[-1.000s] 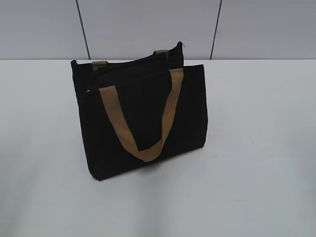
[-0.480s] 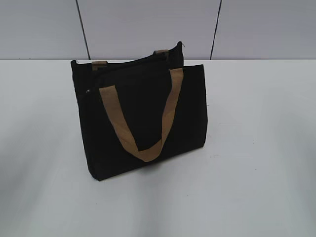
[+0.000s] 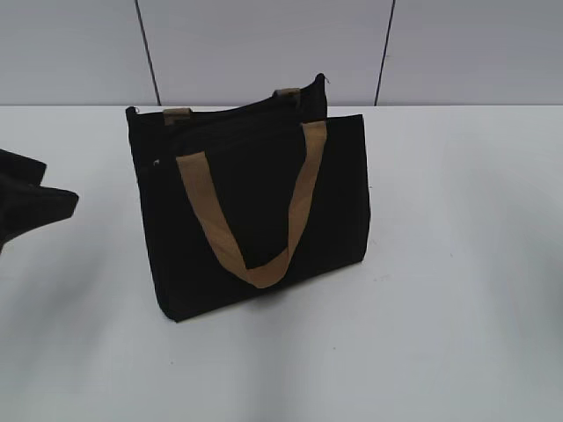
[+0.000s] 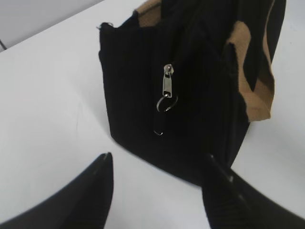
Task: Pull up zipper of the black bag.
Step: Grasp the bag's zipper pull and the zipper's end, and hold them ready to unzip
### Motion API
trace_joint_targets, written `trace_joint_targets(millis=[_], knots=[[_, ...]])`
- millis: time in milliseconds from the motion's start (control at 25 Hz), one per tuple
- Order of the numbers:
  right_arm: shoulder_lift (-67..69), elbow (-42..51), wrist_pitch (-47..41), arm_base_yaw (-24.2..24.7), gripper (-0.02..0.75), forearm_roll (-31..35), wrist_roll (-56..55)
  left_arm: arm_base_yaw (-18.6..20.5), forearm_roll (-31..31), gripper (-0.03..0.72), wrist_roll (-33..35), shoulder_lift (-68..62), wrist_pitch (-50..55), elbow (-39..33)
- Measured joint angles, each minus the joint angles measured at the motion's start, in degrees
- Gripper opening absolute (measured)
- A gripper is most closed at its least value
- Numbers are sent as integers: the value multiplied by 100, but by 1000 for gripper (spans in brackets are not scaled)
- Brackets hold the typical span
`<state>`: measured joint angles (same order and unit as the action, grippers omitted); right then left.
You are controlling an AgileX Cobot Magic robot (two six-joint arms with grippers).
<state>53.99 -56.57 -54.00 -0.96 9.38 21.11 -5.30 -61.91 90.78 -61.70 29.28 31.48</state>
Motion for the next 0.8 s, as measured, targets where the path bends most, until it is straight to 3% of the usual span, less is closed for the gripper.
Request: trace_joint_targets(millis=[240, 440, 600, 800], knots=[[424, -310, 44, 0, 463, 201, 297, 0, -1440, 445, 2925, -1112, 237, 0], [530, -316, 44, -7, 463, 317, 415, 0, -2869, 445, 4686, -2027, 417, 2], [532, -316, 50, -7, 463, 324, 427, 0, -3529, 445, 5207, -2595, 465, 22], [532, -316, 50, -7, 463, 330, 432, 0, -3696, 445, 5365, -3098, 582, 272]])
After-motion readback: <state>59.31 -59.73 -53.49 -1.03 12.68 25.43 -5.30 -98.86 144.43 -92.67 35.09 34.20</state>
